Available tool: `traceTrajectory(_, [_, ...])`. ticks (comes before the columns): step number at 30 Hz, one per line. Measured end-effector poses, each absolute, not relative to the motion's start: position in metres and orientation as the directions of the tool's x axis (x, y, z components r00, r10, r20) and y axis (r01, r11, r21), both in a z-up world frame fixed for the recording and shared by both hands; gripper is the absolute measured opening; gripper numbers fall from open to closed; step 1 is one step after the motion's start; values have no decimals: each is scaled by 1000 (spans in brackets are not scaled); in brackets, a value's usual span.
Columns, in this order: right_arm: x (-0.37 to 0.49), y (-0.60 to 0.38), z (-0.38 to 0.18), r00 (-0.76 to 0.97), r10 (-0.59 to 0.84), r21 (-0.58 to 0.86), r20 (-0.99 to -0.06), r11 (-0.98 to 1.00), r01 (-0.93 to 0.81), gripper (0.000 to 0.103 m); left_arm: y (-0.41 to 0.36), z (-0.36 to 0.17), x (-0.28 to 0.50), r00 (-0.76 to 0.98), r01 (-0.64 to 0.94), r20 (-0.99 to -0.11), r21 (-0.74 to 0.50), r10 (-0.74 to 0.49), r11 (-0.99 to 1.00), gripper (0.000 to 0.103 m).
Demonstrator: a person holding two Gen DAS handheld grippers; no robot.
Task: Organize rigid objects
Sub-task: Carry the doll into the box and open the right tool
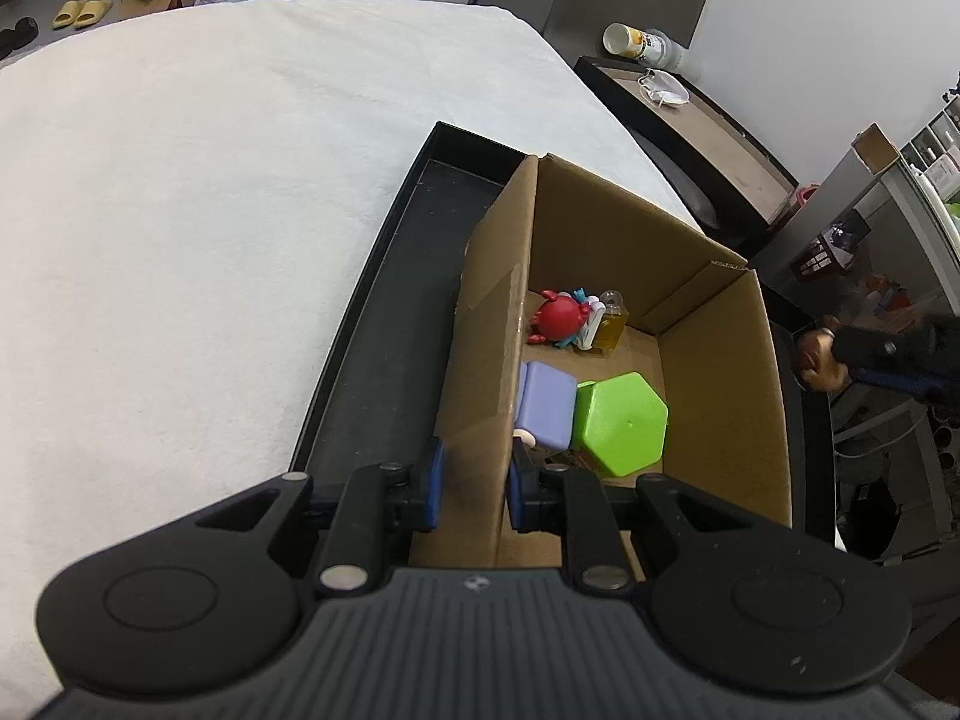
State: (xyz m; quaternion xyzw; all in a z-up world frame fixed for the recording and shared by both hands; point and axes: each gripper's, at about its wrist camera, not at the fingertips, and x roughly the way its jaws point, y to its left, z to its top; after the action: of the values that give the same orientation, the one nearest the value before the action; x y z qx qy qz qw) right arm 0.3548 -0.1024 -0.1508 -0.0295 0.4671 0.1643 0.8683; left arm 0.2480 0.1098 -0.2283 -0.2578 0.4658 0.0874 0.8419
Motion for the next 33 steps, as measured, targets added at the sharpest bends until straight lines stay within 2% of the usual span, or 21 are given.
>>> traceTrajectory(6, [354,-71,-155,498,273,90,-823,929,-360,23,111,-230,249,558,-384,-824,-365,-103,848,20])
traceTrajectory(13, [353,-41,-156,483,296,94,-824,912,-398,15,115,-230,249,563,-382,-818,-387,-121,839,21])
traceTrajectory(26, [349,-51,-153,480,277,90,-832,922,-377,18,115,-232,250,565,-378,-814,-397,-132,836,21])
traceTrajectory(33, [341,-83,-147,497,254,84,-830,937,-339,43,114,-231,249,567,-378,-814,-394,-126,838,21])
